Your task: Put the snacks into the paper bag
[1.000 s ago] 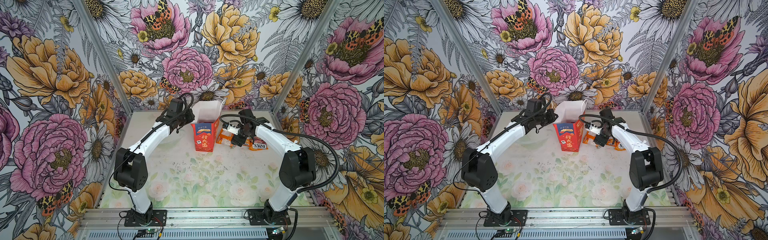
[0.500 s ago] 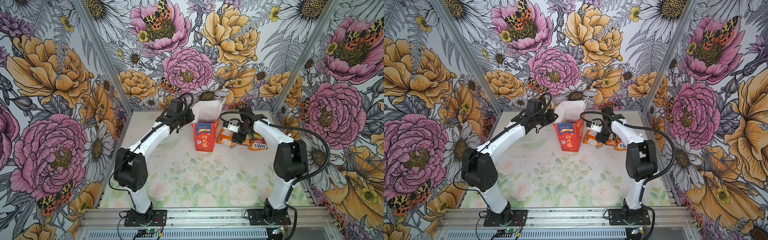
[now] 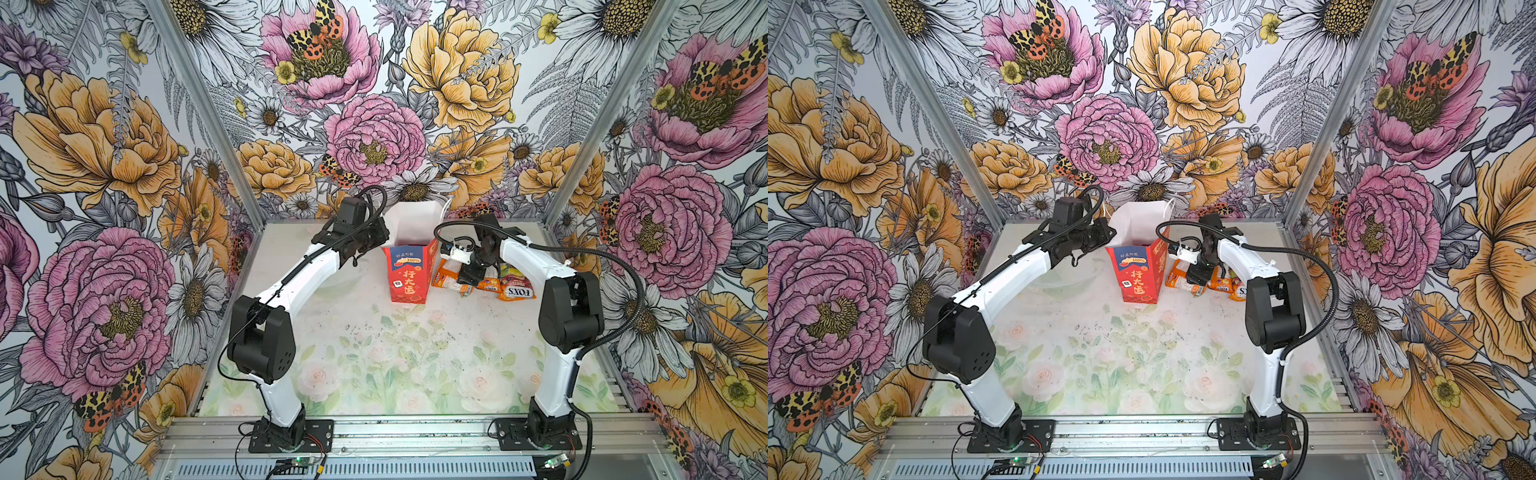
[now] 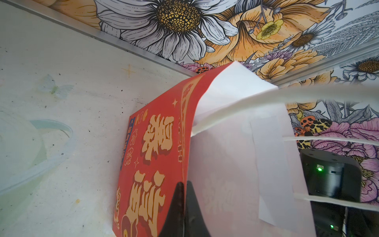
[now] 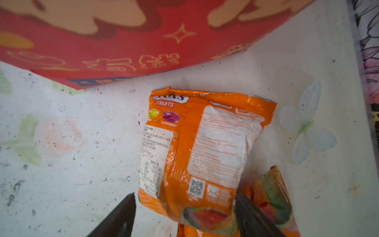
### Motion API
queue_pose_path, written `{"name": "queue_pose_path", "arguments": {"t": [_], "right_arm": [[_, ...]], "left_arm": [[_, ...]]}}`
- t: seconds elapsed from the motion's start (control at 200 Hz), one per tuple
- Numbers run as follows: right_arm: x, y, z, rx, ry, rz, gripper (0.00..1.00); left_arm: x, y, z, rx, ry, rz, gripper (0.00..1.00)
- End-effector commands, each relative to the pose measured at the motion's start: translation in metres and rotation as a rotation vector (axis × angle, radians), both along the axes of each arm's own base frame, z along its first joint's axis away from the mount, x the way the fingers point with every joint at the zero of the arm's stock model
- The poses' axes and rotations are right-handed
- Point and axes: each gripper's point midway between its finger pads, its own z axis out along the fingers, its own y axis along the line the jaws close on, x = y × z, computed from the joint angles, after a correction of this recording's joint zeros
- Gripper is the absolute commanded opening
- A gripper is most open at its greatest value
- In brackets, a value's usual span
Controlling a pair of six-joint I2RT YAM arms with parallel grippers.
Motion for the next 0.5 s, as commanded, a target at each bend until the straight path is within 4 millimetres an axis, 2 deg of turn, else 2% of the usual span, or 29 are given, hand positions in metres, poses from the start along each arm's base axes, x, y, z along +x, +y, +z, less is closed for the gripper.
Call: {"name": "queue_pose_path", "arguments": {"t": [0.0, 0.38, 0.495], "right_arm": [[0.005, 0.012, -0.007, 0.023, 0.007, 0.027, 0.74], [0.005, 0.012, -0.034, -0.029, 0.04, 0.01, 0.66], [0.003, 0.011, -0.04, -0.035, 0.047, -0.008, 0.6]], "left_arm": [[0.0, 0.009, -0.002, 0.002, 0.002, 0.024, 0.0], [0.001, 0.009, -0.002, 0.0, 0.002, 0.024, 0.0], [0.001, 0.009, -0.002, -0.001, 0.002, 0.023, 0.0]]}}
